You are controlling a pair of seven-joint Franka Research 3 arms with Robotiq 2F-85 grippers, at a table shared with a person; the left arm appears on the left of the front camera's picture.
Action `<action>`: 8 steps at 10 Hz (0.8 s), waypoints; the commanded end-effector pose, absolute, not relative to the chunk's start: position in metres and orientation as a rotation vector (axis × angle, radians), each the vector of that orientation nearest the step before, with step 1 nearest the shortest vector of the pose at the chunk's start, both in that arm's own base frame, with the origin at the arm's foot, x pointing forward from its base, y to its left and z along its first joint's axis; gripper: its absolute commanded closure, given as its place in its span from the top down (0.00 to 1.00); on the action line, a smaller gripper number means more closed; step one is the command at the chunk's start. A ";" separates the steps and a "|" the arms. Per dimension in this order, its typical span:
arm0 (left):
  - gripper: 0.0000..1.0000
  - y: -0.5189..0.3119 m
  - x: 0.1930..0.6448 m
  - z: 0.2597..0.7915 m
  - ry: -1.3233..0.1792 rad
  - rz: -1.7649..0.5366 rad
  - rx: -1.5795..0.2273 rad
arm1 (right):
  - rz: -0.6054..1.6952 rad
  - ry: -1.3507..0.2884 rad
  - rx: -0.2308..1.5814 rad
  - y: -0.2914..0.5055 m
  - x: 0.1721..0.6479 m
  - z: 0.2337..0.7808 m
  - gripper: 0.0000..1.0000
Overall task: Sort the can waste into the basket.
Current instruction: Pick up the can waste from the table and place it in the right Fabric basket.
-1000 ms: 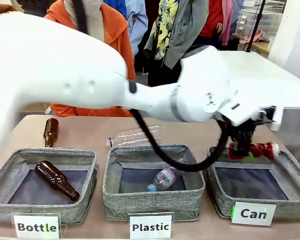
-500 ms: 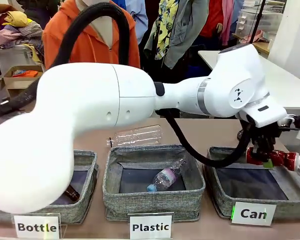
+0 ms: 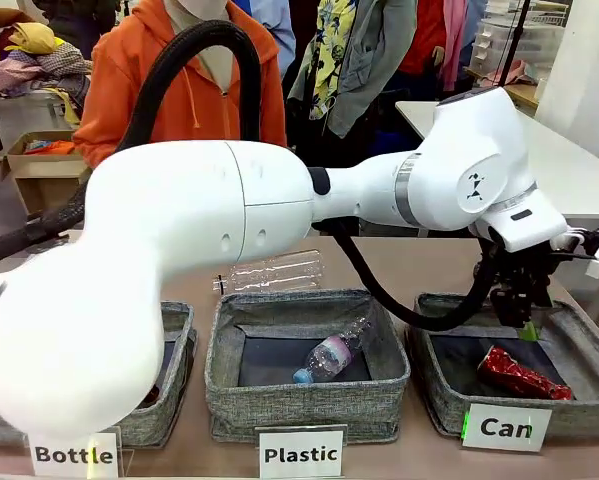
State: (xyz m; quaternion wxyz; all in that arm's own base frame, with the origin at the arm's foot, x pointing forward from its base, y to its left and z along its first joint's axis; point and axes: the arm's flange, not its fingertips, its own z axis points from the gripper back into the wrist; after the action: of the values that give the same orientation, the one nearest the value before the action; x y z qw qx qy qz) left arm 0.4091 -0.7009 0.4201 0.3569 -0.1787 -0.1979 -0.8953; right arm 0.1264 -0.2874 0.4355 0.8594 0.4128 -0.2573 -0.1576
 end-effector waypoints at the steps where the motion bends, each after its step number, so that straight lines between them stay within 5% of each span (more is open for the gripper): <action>1: 1.00 -0.717 0.422 0.428 -0.484 -2.313 -0.431 | -0.328 -0.542 0.858 -0.287 0.120 0.436 1.00; 8: 1.00 -0.647 0.396 0.447 -0.210 -2.181 -0.553 | -0.349 -0.507 0.926 -0.255 0.170 0.445 1.00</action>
State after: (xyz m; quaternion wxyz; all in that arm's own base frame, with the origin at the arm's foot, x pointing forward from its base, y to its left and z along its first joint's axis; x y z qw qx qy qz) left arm 0.4109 -0.6761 0.4358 0.4134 -0.2021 -0.1107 -0.8809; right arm 0.1523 -0.2690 0.4375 0.8571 0.4292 -0.2419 -0.1507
